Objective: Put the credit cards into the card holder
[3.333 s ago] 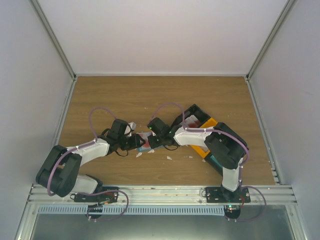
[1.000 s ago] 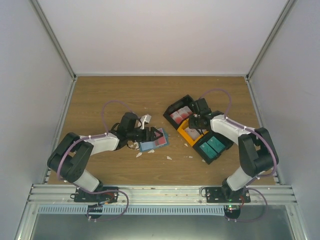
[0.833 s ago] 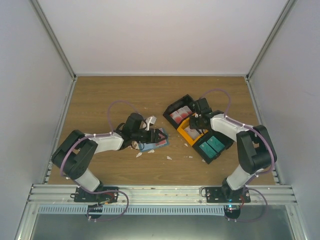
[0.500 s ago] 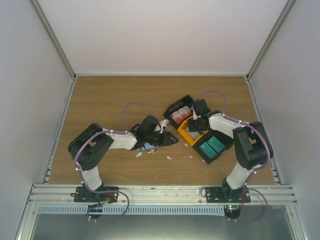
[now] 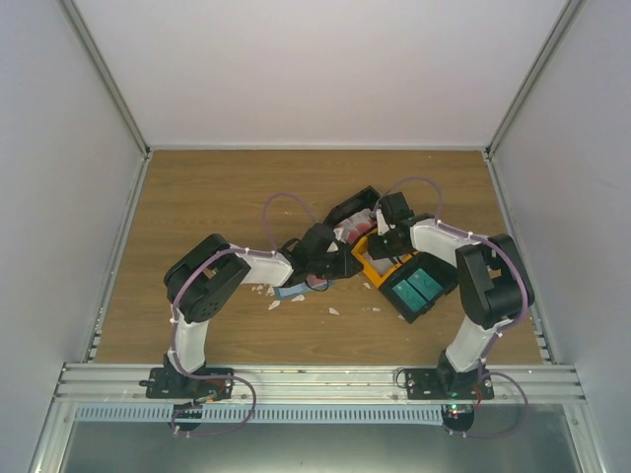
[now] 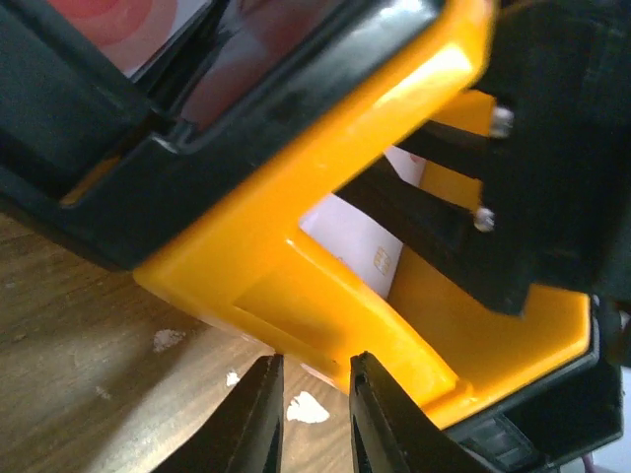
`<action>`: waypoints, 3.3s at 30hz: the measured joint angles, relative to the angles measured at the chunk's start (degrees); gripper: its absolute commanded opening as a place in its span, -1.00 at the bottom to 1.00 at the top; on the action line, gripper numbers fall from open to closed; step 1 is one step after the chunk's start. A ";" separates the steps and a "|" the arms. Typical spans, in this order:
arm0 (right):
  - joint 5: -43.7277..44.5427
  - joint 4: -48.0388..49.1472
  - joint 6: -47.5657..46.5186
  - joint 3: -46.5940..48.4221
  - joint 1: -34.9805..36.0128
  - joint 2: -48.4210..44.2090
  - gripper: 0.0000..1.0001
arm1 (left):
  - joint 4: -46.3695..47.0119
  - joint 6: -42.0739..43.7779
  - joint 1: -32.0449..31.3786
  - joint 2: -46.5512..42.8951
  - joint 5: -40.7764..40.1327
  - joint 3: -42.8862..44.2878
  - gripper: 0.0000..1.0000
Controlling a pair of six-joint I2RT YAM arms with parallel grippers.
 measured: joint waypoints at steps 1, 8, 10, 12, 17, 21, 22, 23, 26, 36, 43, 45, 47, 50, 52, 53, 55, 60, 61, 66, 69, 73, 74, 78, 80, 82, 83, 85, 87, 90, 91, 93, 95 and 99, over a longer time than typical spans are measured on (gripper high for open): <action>-0.70 0.00 -0.24 0.00 0.00 0.00 -0.24 | -0.20 0.11 -0.02 0.74 -0.33 0.72 -0.61; -4.98 -0.26 -1.75 -0.37 -0.31 -0.20 -0.28 | -0.55 0.15 -0.04 1.90 -0.70 1.22 -0.66; -5.66 -0.35 -2.12 -0.63 -0.66 -0.52 -0.29 | -0.55 0.15 -0.04 1.90 -0.66 1.22 -0.66; -6.08 -0.61 -2.29 -0.81 -0.87 -0.96 -0.29 | -0.55 0.15 -0.04 1.92 -0.63 1.22 -0.66; -6.67 -1.79 -2.32 -0.94 -0.96 -3.72 -0.29 | -0.55 0.20 -0.04 1.92 -0.63 1.22 -0.66; -6.12 -3.26 -2.75 -0.72 -0.81 -4.61 -0.29 | -0.46 0.20 -0.02 2.05 -0.42 1.29 -0.66; -5.40 -3.87 -2.99 -0.59 -0.76 -4.42 -0.28 | -0.44 0.20 -0.02 2.16 -0.35 1.44 -0.66; -4.42 -4.59 -3.19 -0.44 -0.74 -4.07 -0.27 | -0.37 0.20 -0.02 2.36 -0.22 1.64 -0.66; -1.99 -5.77 -3.63 0.09 -0.59 -2.69 -0.21 | -0.17 0.17 -0.04 2.99 0.24 2.10 -0.66; -2.34 -6.86 -4.79 1.42 -0.57 -0.13 -0.21 | -0.98 0.22 0.00 4.90 0.22 2.51 -0.66; -5.81 -7.67 -4.87 0.59 -0.92 -4.52 -0.26 | -2.29 0.44 0.02 4.90 0.44 3.04 -0.66; -8.00 -8.07 -4.85 0.31 -0.85 -7.19 -0.26 | -2.56 0.46 0.02 4.90 0.46 3.21 -0.66; -11.08 -8.59 -4.85 0.11 -0.42 -9.81 -0.26 | -2.95 0.48 0.00 5.03 0.46 3.65 -0.66; -14.10 -9.09 -4.87 -0.59 0.17 -11.91 -0.27 | -2.95 0.50 0.02 5.27 0.46 3.91 -0.66; -15.61 -9.46 -4.87 -1.25 0.48 -12.63 -0.27 | -2.95 0.50 0.00 5.29 0.46 3.91 -0.66; -16.26 -9.53 -4.87 -1.57 0.66 -12.79 -0.27 | -2.95 0.52 0.00 5.29 0.46 3.91 -0.66; -17.25 -9.66 -4.85 -2.12 1.03 -12.90 -0.27 | -2.93 0.55 0.00 5.29 0.46 3.91 -0.66; -17.14 -10.01 -4.31 -2.64 1.99 -13.20 -0.27 | -2.93 0.90 0.00 5.29 0.48 3.91 -0.66; -15.43 -10.03 -3.89 -2.62 2.03 -13.42 -0.27 | -2.93 0.94 0.00 5.27 0.48 3.91 -0.66; -4.02 -11.19 -1.36 -0.94 2.03 -13.25 -0.28 | -2.95 1.11 0.02 5.27 0.57 3.91 -0.66; 1.31 -11.89 -0.94 1.20 1.81 -11.13 -0.27 | -2.93 1.31 0.02 5.29 0.63 3.91 -0.66; 4.83 -12.04 -1.22 2.34 1.62 -6.56 -0.16 | -2.82 1.36 0.02 5.27 0.66 3.85 -0.66; 5.20 -12.17 -1.42 2.49 1.62 -5.29 -0.10 | -2.49 1.33 0.02 5.22 0.66 3.67 -0.66; 6.51 -12.76 -2.29 3.74 1.62 -1.36 0.13 | -1.53 1.42 0.00 4.52 0.66 2.43 -0.65; 6.84 -12.85 -2.34 4.28 1.62 -0.39 0.15 | -1.07 1.46 0.00 3.91 0.63 1.73 -0.63; 6.91 -12.87 -2.60 4.52 1.60 0.17 0.15 | -0.11 1.49 0.00 3.15 0.63 1.03 -0.59; 6.86 -12.85 -2.80 4.57 1.57 0.44 0.15 | 0.31 1.49 0.00 2.78 0.63 0.72 -0.56; 6.36 -12.85 -3.30 4.57 1.55 0.87 0.12 | 1.25 1.51 0.00 2.16 0.63 0.44 -0.52; 5.25 -12.83 -3.76 4.57 1.55 0.96 0.08 | 2.08 1.51 0.00 2.05 0.63 0.46 -0.50; 2.43 -12.81 -4.61 4.57 1.36 0.96 0.05 | 1.46 1.51 0.00 2.10 0.11 0.98 -0.54; 1.44 -12.74 -4.79 4.57 1.36 0.96 0.04 | 0.72 1.55 -0.02 2.23 -0.33 1.57 -0.55; 0.17 -12.35 -5.14 4.57 1.25 0.87 0.01 | -1.66 1.84 -0.07 2.82 -1.46 3.37 -0.56; -1.36 -11.78 -5.53 4.57 0.79 0.79 -0.04 | -2.80 2.21 -0.07 3.08 -1.79 4.17 -0.57; -3.72 -11.28 -6.12 4.57 0.42 0.61 -0.11 | -3.96 2.80 -0.09 3.08 -2.16 4.72 -0.58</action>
